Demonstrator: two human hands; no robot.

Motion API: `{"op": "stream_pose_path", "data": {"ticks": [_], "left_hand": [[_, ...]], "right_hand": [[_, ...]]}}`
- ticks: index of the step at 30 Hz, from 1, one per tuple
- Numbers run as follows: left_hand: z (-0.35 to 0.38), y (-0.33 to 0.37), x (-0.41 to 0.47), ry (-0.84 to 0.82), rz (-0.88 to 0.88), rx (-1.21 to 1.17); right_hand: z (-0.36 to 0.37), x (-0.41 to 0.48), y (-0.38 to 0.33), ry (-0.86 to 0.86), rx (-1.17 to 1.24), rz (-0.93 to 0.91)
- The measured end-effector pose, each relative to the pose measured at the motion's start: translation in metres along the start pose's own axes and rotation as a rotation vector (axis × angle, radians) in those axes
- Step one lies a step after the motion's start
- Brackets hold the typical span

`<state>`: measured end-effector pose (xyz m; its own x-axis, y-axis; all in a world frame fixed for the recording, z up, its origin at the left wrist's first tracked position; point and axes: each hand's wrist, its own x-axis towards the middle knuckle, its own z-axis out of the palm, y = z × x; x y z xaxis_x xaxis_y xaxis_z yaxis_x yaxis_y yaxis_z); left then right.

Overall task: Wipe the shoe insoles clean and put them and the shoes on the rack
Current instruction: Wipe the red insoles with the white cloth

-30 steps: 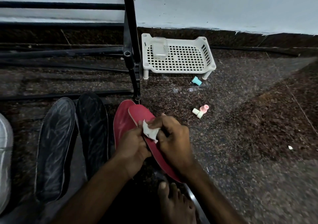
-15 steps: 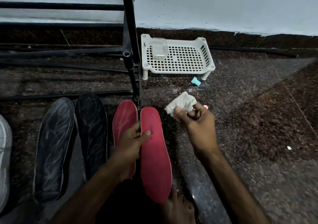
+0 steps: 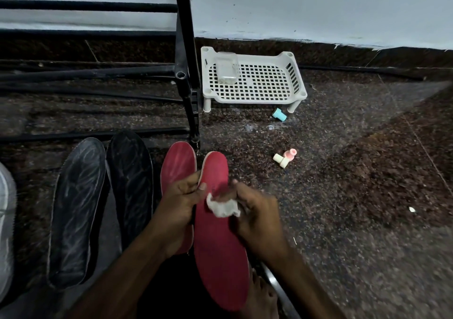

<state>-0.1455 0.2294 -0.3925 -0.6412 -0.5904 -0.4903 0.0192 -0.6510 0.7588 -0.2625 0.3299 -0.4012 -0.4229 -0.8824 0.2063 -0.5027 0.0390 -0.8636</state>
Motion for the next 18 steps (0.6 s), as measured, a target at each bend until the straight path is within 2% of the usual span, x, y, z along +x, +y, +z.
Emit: {"op": "stream_pose_path", "data": {"ticks": [2, 5, 7, 8, 12, 16, 18], "left_hand": [[-0.002, -0.002, 0.000, -0.018, -0.029, 0.039], [-0.003, -0.006, -0.002, -0.058, -0.078, 0.097], [-0.002, -0.008, -0.003, -0.061, -0.086, 0.109], [-0.001, -0.008, -0.001, -0.064, -0.082, 0.108], [0.000, -0.004, 0.001, -0.115, -0.054, 0.081], [-0.005, -0.009, -0.005, -0.141, -0.074, 0.084], [-0.008, -0.013, -0.003, -0.099, -0.062, 0.063]], "right_hand": [[-0.010, -0.008, -0.005, 0.004, 0.116, 0.095], [-0.024, 0.011, -0.010, 0.174, 0.340, 0.148], [-0.027, 0.034, -0.004, 0.267, 0.188, 0.095], [-0.024, 0.043, 0.000, 0.257, 0.096, 0.046], [0.001, 0.042, 0.016, 0.061, -0.219, -0.108], [0.006, 0.022, 0.017, 0.127, -0.214, -0.101], [0.006, 0.007, 0.016, 0.077, -0.188, -0.131]]}}
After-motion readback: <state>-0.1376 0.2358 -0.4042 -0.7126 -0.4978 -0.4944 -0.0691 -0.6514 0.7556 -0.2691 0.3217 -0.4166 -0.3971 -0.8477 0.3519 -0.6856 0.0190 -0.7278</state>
